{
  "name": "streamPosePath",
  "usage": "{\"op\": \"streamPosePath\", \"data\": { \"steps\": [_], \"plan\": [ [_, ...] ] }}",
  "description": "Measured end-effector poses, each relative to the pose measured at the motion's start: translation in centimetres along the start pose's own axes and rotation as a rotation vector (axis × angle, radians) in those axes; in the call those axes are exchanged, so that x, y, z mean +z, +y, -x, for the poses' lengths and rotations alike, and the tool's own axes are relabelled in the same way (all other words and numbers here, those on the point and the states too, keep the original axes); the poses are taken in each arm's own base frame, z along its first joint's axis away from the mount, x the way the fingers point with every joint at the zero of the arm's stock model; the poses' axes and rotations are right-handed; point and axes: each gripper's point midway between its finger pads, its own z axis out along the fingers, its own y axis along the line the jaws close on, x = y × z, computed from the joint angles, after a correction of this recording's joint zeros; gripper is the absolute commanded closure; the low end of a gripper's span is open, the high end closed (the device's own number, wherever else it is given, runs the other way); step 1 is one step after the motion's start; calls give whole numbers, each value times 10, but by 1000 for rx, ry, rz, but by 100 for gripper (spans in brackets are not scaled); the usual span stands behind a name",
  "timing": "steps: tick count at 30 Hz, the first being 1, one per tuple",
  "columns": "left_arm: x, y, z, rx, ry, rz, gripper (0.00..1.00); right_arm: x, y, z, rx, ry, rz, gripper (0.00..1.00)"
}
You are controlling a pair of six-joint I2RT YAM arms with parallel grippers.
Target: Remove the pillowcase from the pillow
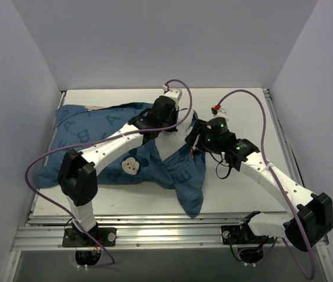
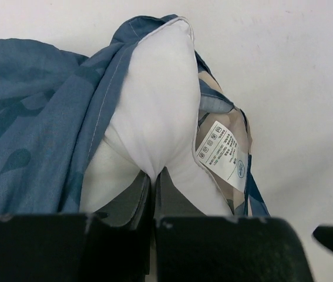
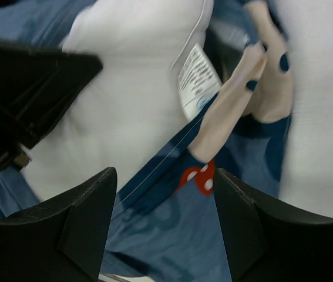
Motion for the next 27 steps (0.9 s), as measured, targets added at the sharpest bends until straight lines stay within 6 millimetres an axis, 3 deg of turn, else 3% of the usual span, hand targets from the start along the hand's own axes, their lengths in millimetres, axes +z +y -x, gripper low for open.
{"op": "streamPosePath", "data": {
  "steps": [6,10,13,14,16,17,21,24,27],
  "plan": [
    [10,1,4,-8,-3,46,98,20,12,-43,-20,84,-54,38],
    [8,0,4,-11,2,57,98,31,11,-57,-34,101,-96,41],
    [8,1,4,-11,6,62,98,38,11,-61,-33,101,-111,54],
    [8,1,3,-10,9,65,98,39,10,-62,-31,100,-116,64],
    [9,3,4,-11,16,71,98,40,9,-63,-28,95,-120,73],
    [9,4,3,-13,23,73,98,41,7,-63,-26,91,-119,84],
    [6,13,10,-42,46,76,98,33,-6,-71,-14,77,-118,100],
    [3,29,27,-85,31,92,98,20,-33,-88,-12,100,-155,100],
    [-4,45,44,-140,25,97,98,12,-58,-92,24,95,-177,100]
  ]
}}
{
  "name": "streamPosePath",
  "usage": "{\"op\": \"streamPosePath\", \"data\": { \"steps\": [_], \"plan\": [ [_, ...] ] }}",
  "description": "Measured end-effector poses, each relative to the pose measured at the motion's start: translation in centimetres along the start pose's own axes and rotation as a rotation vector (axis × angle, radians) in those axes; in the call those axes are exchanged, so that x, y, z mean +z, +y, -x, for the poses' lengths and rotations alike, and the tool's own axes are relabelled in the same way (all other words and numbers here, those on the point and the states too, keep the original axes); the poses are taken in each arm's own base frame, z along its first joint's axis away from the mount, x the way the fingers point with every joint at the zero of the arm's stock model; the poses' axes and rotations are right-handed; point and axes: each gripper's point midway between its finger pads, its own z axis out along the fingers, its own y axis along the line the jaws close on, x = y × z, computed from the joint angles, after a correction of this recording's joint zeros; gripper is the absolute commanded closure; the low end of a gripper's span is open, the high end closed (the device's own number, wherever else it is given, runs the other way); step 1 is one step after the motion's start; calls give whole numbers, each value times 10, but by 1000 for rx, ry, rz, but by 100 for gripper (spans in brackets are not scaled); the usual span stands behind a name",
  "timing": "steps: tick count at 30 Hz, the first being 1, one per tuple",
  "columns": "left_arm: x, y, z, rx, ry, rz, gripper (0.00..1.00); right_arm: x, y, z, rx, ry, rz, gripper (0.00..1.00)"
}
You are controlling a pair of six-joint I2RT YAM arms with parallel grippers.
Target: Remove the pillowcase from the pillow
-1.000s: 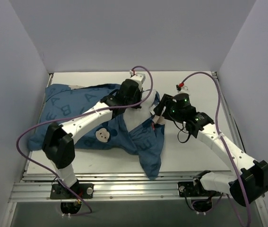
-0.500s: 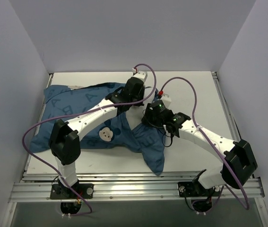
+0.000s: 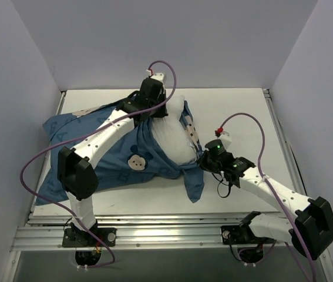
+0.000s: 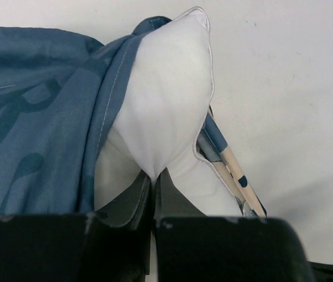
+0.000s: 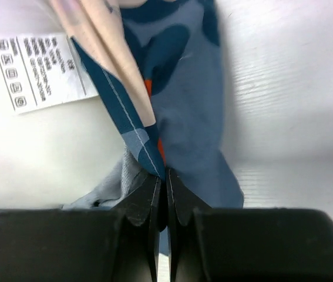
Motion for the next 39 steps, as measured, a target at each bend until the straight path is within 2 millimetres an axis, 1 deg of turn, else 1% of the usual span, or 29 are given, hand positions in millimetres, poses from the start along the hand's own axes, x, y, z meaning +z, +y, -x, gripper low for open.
{"op": "streamPosePath", "data": {
  "steps": [3,5,7,10,13,15,17,19,21,23,25,26,28,30,31,32,33,34,35,36,37,38,39],
  "plan": [
    [-7,3,11,-49,14,-30,98,-8,-13,13,65,-40,26,100],
    [-12,0,16,-81,33,-70,98,-14,-17,21,92,-69,53,100],
    [-18,-4,18,-107,56,-112,98,-18,-18,24,96,-83,82,100],
    [-28,-11,18,-128,103,-188,98,-14,-16,14,86,-59,142,100],
    [-34,-14,14,-146,150,-248,98,2,-20,-6,81,-4,181,100],
    [-36,-9,12,-169,180,-265,98,12,-26,-20,87,47,178,100],
    [-39,-1,15,-197,193,-279,98,17,-32,-30,96,80,178,100],
    [-43,14,23,-229,191,-289,98,17,-36,-32,114,86,191,100],
    [-50,24,31,-251,184,-298,98,14,-35,-27,133,74,232,100],
    [-58,26,36,-260,178,-325,98,12,-28,-19,139,56,285,100],
    [-66,20,40,-252,169,-354,98,11,-20,-15,134,49,331,100],
    [-69,14,41,-239,165,-368,98,12,-17,-16,128,54,348,100],
    [-71,2,39,-204,157,-389,98,17,-14,-20,113,76,362,100],
    [-72,-15,31,-159,165,-406,98,24,-9,-28,84,117,358,99],
    [-70,-23,26,-135,173,-416,98,28,-5,-31,68,135,356,94],
    [-69,-34,23,-111,182,-431,97,30,-2,-34,51,150,356,85],
    [-66,-44,20,-82,185,-446,95,32,3,-34,34,161,354,79],
    [-62,-53,17,-58,189,-455,91,33,5,-32,20,160,350,73],
    [-57,-61,17,-31,184,-460,89,32,7,-29,8,154,343,59],
    [-52,-68,15,-5,178,-459,86,31,4,-24,5,140,324,53],
    [-48,-72,14,17,172,-454,83,29,-3,-19,1,122,291,47],
    [-45,-73,14,32,164,-444,71,26,-11,-14,2,107,256,36],
    [-43,-72,14,49,156,-429,61,21,-20,-11,4,91,220,33]
  ]
}}
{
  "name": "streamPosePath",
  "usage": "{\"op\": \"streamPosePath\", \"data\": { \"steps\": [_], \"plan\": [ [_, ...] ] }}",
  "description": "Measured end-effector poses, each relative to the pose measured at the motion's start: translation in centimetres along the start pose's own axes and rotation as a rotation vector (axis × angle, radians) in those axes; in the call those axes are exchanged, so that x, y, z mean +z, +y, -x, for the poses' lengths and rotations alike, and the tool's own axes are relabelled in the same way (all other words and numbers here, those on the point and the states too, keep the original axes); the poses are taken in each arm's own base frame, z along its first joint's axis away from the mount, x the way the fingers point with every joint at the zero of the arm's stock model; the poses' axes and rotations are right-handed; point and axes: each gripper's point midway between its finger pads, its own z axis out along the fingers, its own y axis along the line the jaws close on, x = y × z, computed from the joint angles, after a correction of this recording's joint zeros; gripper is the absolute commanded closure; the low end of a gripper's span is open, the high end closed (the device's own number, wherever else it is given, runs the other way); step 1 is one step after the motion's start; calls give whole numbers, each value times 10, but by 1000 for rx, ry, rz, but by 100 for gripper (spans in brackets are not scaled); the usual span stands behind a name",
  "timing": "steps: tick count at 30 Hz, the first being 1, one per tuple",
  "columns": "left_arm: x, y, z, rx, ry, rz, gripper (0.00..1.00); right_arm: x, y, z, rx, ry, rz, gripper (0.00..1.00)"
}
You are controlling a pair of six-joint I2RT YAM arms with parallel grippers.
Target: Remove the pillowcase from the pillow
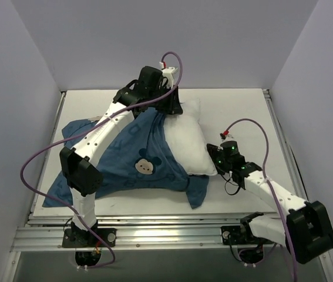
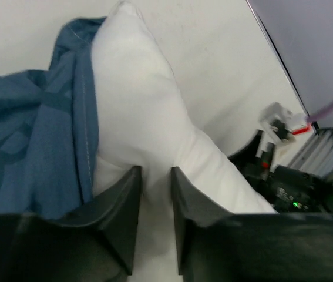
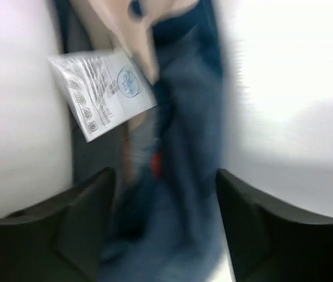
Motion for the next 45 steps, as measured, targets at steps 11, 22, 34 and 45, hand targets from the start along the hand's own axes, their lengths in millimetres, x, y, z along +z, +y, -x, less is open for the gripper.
{"op": "streamPosePath", "data": {
  "steps": [11,22,34,45],
  "plan": [
    [-82,15,-11,35,-169,273,9,-95,14,79,-67,-244,-142,3],
    [-137,110,-129,-158,-104,659,10,-50,36,41,-146,6,22,0],
    [-64,167,-91,-115,-132,644,11,-11,64,-10,-209,137,200,0],
    [-23,131,-43,-41,-240,454,11,17,66,-12,-212,87,121,0]
  ]
}}
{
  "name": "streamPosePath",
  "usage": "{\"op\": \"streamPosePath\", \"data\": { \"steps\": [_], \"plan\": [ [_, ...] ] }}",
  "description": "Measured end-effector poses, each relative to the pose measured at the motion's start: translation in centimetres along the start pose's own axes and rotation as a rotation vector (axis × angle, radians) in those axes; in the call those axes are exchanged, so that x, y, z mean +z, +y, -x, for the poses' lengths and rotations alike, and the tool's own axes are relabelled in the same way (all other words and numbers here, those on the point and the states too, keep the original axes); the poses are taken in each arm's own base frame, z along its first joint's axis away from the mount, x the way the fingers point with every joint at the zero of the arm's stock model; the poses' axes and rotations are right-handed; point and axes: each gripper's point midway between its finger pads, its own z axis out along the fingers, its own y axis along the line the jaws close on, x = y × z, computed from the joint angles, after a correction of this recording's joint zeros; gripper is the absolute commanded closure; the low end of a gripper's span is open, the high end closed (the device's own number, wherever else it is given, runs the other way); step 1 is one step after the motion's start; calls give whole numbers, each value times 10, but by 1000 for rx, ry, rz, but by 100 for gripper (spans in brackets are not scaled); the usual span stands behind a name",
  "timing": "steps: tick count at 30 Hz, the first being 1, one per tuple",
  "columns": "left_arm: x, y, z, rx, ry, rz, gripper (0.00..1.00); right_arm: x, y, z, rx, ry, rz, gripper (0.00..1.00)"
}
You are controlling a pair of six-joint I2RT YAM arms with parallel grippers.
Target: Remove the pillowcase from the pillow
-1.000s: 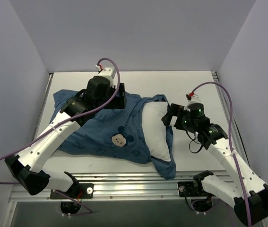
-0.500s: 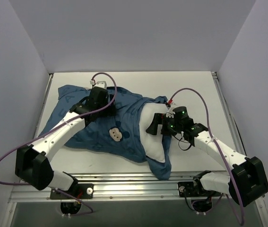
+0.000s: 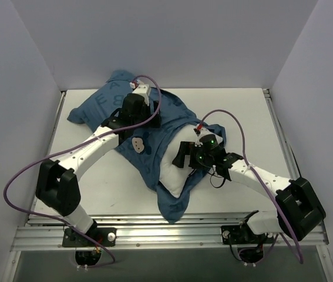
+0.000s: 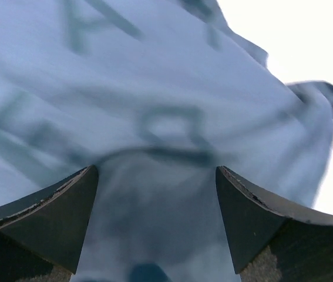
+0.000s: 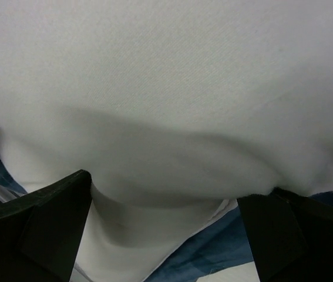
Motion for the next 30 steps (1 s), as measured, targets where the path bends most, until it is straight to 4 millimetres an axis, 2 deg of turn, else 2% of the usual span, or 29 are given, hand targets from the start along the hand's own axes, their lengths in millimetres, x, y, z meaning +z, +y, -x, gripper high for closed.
{"op": "streamPosePath", "data": {
  "steps": [2,3,4,6,7,11,14,15,18,20,25,30],
  "plan": [
    [-11,-8,-8,-2,11,-32,10,4,-1,2,4,-13,-12,9],
    [-19,-10,-14,-2,16,-48,10,6,-2,3,5,-19,-14,19],
    [-29,-12,-20,-2,24,-63,10,9,-1,4,7,-25,-15,52],
    [-52,-13,-28,5,29,-86,10,13,-1,7,17,-37,-14,80],
    [-64,-13,-31,9,27,-102,10,16,1,10,22,-45,-8,98],
    [-104,-16,-47,43,25,-167,11,16,11,24,34,-69,8,100],
    [-117,-17,-76,63,74,-202,13,13,18,31,31,-71,9,100],
    [-119,-18,-92,74,109,-212,13,12,20,35,31,-70,5,100],
    [-122,-19,-132,102,206,-230,14,6,27,47,29,-76,-6,100],
    [-124,-19,-151,117,260,-239,14,2,31,56,24,-81,-10,100],
    [-122,-25,-166,141,307,-256,15,-6,42,73,13,-98,-8,100],
    [-115,-31,-180,158,346,-265,16,-10,44,77,15,-99,-19,100]
  ]
}}
